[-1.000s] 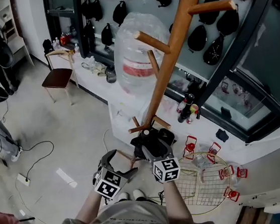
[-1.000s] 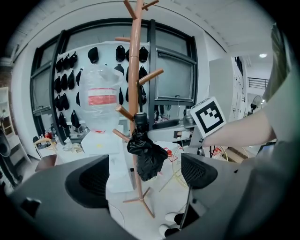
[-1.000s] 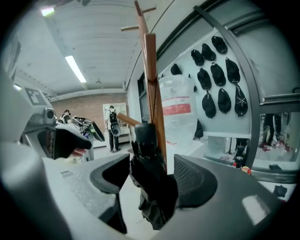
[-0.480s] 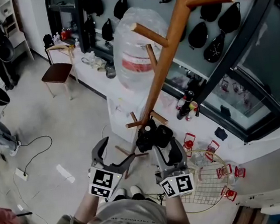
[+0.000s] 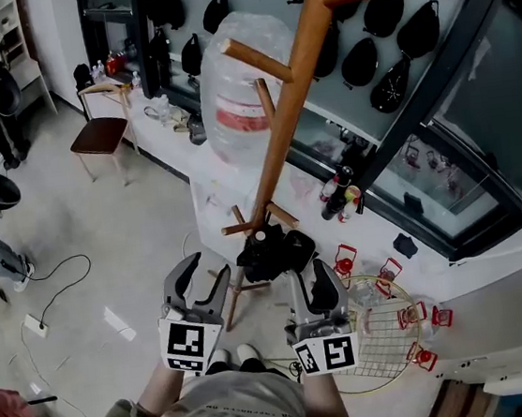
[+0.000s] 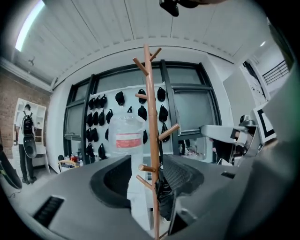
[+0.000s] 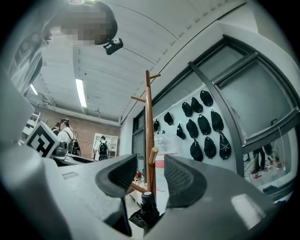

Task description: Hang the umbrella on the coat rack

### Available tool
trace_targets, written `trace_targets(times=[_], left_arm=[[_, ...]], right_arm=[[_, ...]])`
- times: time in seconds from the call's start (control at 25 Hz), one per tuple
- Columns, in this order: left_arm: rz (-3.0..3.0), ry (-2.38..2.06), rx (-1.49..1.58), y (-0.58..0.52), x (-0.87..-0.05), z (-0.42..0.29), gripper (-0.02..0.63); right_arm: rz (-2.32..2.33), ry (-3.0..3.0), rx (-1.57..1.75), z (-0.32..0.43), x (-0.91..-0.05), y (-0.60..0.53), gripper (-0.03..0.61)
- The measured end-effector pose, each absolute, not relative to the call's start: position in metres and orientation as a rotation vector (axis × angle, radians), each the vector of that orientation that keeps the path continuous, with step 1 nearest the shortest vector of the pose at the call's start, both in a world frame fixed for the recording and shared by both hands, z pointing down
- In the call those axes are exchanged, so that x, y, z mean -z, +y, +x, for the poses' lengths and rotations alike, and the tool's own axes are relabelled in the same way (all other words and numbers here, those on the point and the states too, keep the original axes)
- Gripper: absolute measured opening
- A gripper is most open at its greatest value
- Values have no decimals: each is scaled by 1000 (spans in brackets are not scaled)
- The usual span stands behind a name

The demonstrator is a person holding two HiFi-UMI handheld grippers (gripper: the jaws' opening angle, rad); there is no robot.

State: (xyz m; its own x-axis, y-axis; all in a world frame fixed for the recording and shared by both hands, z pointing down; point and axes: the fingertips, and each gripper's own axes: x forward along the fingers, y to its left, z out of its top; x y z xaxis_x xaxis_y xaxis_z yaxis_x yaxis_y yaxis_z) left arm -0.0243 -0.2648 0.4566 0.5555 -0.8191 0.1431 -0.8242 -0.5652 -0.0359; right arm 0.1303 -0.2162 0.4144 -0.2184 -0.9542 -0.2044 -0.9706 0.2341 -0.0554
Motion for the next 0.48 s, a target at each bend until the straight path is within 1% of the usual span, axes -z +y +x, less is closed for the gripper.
trace_targets(times=[0.04, 0.08, 0.12, 0.28, 0.32, 0.36, 0.48], left_arm=[[2743, -1459, -206, -264, -453, -25, 207], [2745, -1471, -194, -264, -451, -26, 183], [2749, -1487, -187, -264, -449, -26, 157], [2769, -1530, -181, -264, -444, -25, 56], [2767, -1536, -188, -263, -445, -25, 41], [2767, -1541, -193, -263, -445, -25, 32], [2781, -1540, -179, -261, -442, -23, 21]], right_arm=[[-1833, 2314, -146, 130, -412, -215, 173], [-1843, 2321, -172, 130, -410, -213, 121], [-1851, 2329, -193, 129, -409, -212, 109], [-1853, 2354, -230, 127, -407, -211, 107], [-1862, 2353, -245, 127, -406, -210, 103], [-1871, 2349, -260, 127, -405, -210, 41], [-1881, 2340, -285, 128, -402, -209, 32]])
